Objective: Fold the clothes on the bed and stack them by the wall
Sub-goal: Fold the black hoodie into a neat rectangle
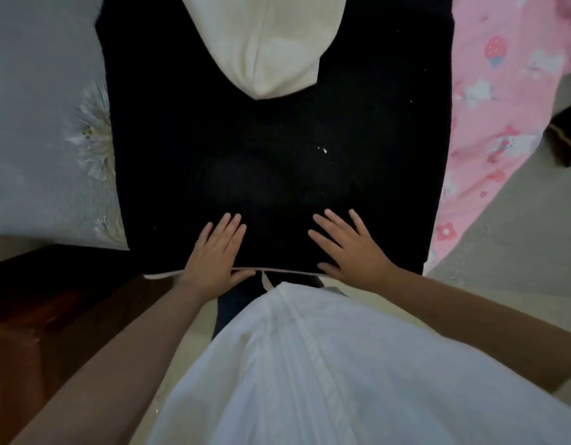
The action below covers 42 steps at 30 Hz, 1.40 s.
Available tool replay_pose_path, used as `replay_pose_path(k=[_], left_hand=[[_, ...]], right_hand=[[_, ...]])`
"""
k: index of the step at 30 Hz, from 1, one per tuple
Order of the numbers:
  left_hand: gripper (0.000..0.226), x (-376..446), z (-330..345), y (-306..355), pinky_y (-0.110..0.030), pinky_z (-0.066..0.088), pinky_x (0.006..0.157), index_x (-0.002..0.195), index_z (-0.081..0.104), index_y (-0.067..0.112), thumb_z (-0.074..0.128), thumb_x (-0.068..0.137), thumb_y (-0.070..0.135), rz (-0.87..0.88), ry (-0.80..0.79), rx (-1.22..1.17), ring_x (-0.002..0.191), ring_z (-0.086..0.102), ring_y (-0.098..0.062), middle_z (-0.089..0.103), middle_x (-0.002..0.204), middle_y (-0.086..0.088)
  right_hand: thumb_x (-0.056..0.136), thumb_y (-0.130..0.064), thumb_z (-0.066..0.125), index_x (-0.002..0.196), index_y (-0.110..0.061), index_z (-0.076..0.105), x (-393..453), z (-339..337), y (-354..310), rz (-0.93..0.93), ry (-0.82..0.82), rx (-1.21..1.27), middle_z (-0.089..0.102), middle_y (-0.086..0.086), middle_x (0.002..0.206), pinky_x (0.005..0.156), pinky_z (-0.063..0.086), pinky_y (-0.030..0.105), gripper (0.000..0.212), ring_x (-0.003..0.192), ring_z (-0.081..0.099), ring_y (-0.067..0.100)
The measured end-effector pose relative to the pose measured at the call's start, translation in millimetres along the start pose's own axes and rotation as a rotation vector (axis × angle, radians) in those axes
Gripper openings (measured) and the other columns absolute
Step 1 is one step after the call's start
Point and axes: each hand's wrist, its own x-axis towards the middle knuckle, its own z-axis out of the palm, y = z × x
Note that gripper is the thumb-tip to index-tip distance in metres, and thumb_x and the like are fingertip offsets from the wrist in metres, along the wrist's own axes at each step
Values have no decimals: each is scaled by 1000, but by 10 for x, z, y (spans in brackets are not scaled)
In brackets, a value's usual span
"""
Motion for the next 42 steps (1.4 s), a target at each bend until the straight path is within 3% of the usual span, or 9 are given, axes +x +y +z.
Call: replay_pose_path(k=[3, 5, 8, 11, 20, 23, 27, 33, 42], left_hand=[[92, -202, 174, -38, -35, -16, 109, 139, -15, 9, 43, 87, 57, -40, -27, 131, 142, -13, -23, -8, 155, -8], [85, -241, 207, -59, -37, -12, 112, 137, -21, 8, 42, 93, 42, -55, -26, 238, 142, -12, -25, -12, 154, -9], [73, -189, 194, -95, -39, -5, 114, 141, -17, 2, 37, 94, 15, -29, 13, 374, 142, -11, -26, -13, 154, -12], [70, -136, 187, -99, -40, 0, 115, 141, -16, 0, 35, 94, 11, -11, 52, 453, 143, -7, -26, -12, 154, -14], [69, -156, 260, -81, -46, -8, 112, 143, -17, 10, 32, 94, 6, -142, 120, 288, 142, -14, -17, -17, 154, -3], [74, -197, 280, -144, -44, -10, 112, 143, -17, 10, 36, 96, 30, -121, 112, 259, 142, -15, -17, -16, 154, -3], [84, -270, 306, -110, -46, -9, 112, 143, -16, 9, 31, 92, 55, -124, 128, 253, 142, -14, -19, -14, 155, -5], [64, -256, 189, -44, -40, -4, 115, 146, -7, 13, 34, 97, 20, -212, 130, 171, 143, -8, -18, -7, 156, -3], [58, -313, -132, -287, -32, 2, 116, 146, -3, 10, 29, 99, 17, 15, 23, 224, 143, 2, -16, 1, 156, -6]], right_hand=[[89, -50, 47, 147, -17, 0, -105, 396, -167, 126, -232, -68, -7, 10, 156, 111, -10, 51, 81, 143, -8, 28], [93, -43, 44, 145, -16, -14, -111, 519, -268, 205, -239, -143, -18, 9, 154, 111, -12, 51, 82, 142, -16, 27], [96, -12, 35, 143, -11, -17, -92, 578, -348, 243, -136, -212, -16, 12, 154, 111, -4, 55, 71, 142, -13, 30], [93, 0, 31, 144, -6, -14, -93, 561, -345, 226, -140, -306, -14, 14, 154, 112, 5, 54, 68, 142, -10, 31], [97, -10, 34, 148, -13, 5, -147, 294, -213, 208, -199, -260, 5, 4, 157, 114, 15, 32, 58, 144, 8, 19], [99, -17, 33, 147, -12, 13, -208, 177, -192, 195, -206, -212, 14, 5, 155, 112, 18, 29, 52, 142, 18, 17], [98, -29, 37, 142, -12, 32, -222, -65, -263, 306, -48, -33, 42, 8, 144, 99, 35, 32, 47, 126, 45, 23], [97, -36, 36, 135, -16, 43, -311, -308, -266, 248, -28, -106, 58, 6, 127, 84, 46, 34, 43, 109, 57, 25], [95, -39, 42, 106, -10, 61, -218, -414, -123, 112, -264, -224, 64, 7, 105, 79, 41, 29, 36, 99, 58, 24]])
